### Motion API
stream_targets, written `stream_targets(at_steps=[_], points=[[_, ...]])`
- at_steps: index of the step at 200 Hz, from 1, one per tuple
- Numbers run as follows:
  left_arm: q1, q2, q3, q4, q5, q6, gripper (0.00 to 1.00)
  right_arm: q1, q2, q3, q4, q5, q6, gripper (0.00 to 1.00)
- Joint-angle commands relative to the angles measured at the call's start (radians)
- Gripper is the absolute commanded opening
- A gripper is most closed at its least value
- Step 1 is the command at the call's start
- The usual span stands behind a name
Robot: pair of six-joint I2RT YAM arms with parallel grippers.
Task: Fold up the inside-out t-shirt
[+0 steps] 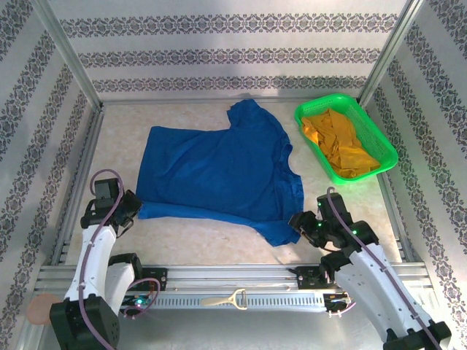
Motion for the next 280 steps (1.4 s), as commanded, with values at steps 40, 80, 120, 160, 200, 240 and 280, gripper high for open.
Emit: stream_targets(at_steps=[40, 80, 120, 160, 200, 240, 280], points=[[0.017, -0.153, 0.070, -0.147, -0.144, -0.053, 0.57, -0.100, 0.251, 0.205, 0.096, 0.165, -0.096, 0.55], [0.016, 0.018, 0.112, 0.073, 0.077, -0.064, 0.61, -0.140, 0.494, 0.291, 0.249, 0.195, -0.168, 0.56], [-0.007, 0.443, 0.233, 0.290, 0.278, -0.017, 0.65, -0.156, 0.741, 0.406, 0.334, 0.268, -0.225, 0.63], [-0.020, 0.744, 0.400, 0.331, 0.335, 0.026, 0.66, -0.141, 0.927, 0.511, 0.392, 0.281, -0.254, 0.63], [-0.024, 0.901, 0.442, 0.369, 0.347, 0.021, 0.67, -0.071, 1.077, 0.616, 0.402, 0.313, -0.250, 0.66], [-0.024, 0.979, 0.451, 0.379, 0.332, 0.012, 0.68, -0.030, 1.179, 0.652, 0.400, 0.360, -0.225, 0.66], [-0.024, 1.029, 0.464, 0.365, 0.289, -0.008, 0.68, -0.060, 1.216, 0.643, 0.395, 0.406, -0.230, 0.39]])
